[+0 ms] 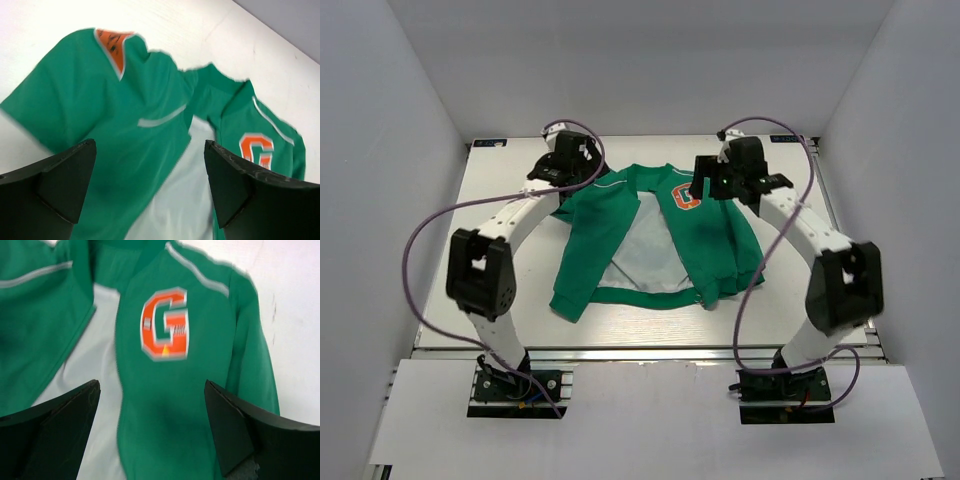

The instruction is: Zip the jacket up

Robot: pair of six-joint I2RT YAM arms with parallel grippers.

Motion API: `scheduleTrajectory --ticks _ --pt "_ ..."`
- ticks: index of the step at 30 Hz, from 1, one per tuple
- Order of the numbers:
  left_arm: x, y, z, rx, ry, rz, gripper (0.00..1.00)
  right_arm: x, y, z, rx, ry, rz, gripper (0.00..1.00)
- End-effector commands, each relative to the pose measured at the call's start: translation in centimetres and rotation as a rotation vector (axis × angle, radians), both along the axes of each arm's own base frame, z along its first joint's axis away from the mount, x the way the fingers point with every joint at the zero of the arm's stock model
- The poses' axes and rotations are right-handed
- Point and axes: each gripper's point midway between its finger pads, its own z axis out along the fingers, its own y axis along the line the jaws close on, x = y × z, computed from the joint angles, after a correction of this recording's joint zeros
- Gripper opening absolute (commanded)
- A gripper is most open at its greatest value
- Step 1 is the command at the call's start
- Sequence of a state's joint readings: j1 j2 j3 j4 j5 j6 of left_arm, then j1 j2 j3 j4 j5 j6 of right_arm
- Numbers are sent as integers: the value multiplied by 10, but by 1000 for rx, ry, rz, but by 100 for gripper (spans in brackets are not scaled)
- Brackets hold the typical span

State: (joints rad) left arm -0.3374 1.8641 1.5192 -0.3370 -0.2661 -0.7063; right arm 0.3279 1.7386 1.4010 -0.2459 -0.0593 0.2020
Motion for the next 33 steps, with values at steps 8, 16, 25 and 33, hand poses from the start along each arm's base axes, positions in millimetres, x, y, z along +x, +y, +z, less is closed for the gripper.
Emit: scheduleTrajectory --ticks 8,16,25,33 --pt "-196 5 -49 -19 354 -179 98 -209 12 -65 -106 332 117 89" --pt "-264 -7 -103 -127 431 -314 98 -247 -6 -129 -217 469 85 85" --pt "-215 -28 -134 -126 328 -354 98 -170 12 -154 -206 453 50 80" --pt "-153 -53 -128 -63 330 -408 98 -93 5 -138 -79 421 81 79"
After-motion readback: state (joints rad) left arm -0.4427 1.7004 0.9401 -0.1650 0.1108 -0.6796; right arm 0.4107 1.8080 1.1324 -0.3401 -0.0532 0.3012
